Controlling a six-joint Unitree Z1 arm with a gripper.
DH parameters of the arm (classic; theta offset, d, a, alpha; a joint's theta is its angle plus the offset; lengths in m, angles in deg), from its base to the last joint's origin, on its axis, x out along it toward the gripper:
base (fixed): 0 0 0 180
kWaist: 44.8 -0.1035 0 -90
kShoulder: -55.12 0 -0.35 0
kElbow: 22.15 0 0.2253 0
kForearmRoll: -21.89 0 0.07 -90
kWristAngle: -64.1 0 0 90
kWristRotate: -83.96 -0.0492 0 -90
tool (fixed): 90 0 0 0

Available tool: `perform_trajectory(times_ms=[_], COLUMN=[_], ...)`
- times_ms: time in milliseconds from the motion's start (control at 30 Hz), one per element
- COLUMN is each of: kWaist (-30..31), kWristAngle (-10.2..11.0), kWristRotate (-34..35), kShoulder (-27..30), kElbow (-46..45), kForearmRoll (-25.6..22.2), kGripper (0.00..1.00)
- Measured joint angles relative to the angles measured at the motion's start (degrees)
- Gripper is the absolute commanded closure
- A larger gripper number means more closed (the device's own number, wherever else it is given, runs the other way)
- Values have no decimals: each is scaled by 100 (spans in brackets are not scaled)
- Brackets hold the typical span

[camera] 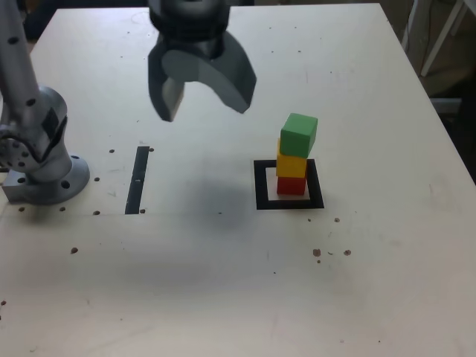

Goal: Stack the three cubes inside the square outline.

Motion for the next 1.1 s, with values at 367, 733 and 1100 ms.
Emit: perform_trajectory(times_ms=[367,733,1100], kWaist=[0,0,0], kWristAngle=[-285,-535,-548], kWristRotate=[203,236,251], kShoulder=[241,249,374], kElbow=[-2068,-3034,-3074], kForearmRoll=[1266,2095,2102], kGripper=[1,1,1])
